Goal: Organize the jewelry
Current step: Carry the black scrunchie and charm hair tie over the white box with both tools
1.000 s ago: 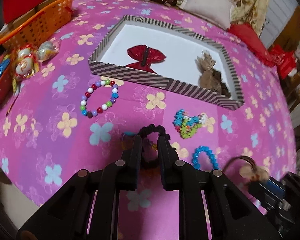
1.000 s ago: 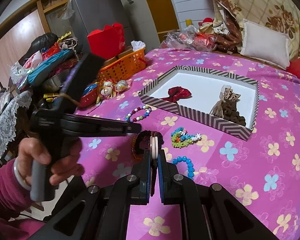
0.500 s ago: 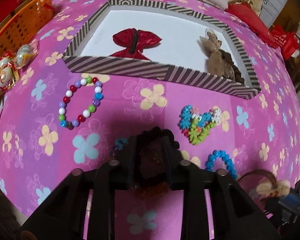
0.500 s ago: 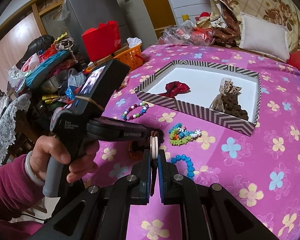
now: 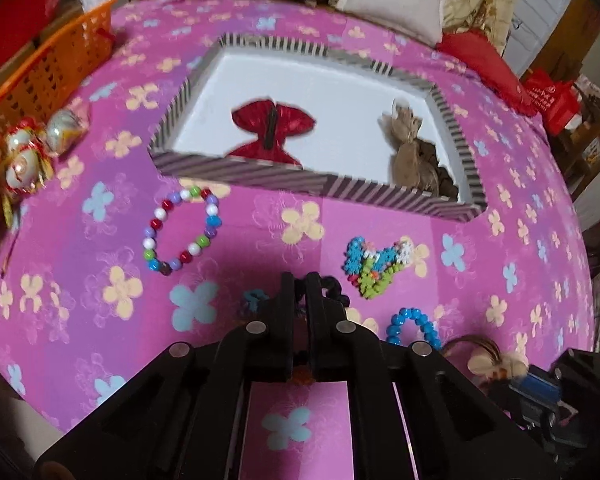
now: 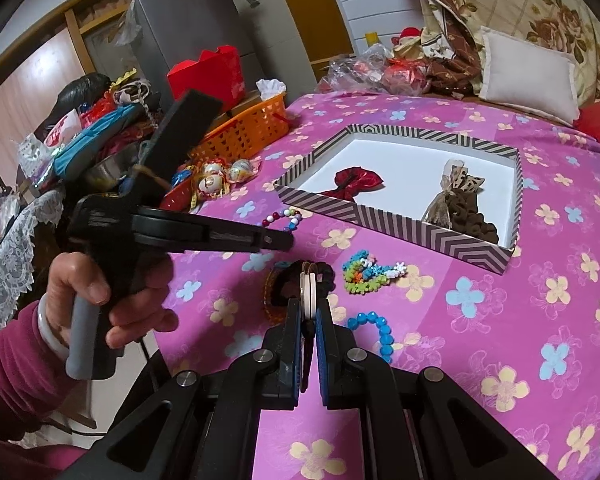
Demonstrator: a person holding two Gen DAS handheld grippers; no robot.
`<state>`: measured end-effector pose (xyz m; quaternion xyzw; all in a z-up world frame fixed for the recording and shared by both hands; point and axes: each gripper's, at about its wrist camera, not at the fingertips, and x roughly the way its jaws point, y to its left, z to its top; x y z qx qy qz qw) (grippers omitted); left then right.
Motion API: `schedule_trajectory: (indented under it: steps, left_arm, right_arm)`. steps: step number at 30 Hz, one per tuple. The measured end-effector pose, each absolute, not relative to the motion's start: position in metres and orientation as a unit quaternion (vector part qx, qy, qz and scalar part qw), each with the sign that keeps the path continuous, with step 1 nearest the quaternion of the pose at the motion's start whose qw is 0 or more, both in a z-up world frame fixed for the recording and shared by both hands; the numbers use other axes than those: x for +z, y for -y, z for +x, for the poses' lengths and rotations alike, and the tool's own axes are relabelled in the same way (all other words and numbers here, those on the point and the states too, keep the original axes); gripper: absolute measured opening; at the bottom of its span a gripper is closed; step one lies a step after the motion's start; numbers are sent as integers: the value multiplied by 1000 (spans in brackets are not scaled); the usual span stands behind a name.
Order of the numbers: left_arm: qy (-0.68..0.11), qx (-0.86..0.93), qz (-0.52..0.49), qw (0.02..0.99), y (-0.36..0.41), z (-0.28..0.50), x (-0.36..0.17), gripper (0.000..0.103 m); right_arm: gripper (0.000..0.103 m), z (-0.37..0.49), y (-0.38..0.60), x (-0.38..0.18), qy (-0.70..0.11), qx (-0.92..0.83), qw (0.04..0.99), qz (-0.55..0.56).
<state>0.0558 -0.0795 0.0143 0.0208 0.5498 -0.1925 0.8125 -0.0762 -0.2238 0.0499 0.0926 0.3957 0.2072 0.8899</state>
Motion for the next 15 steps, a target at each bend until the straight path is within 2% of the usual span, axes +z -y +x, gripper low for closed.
schedule_trajectory:
  steps: [1,3,5,15]
  left_arm:
    - [-554,-195,25,809,81,57,11,12]
    - [-555,-195,39,808,86,56,4,25]
    - [-559,-196,45,804,89,56,-2,31]
    - [-570,-191,90,794,106,67,-27,32]
  right_arm:
    - [6,-77,224,50,-396,207,890,92]
    - [6,-78,225,49,-398,205,889,90]
    - [6,-77,228,48,-401,203,889,92]
    - [6,-75,229,45,-404,202,887,97]
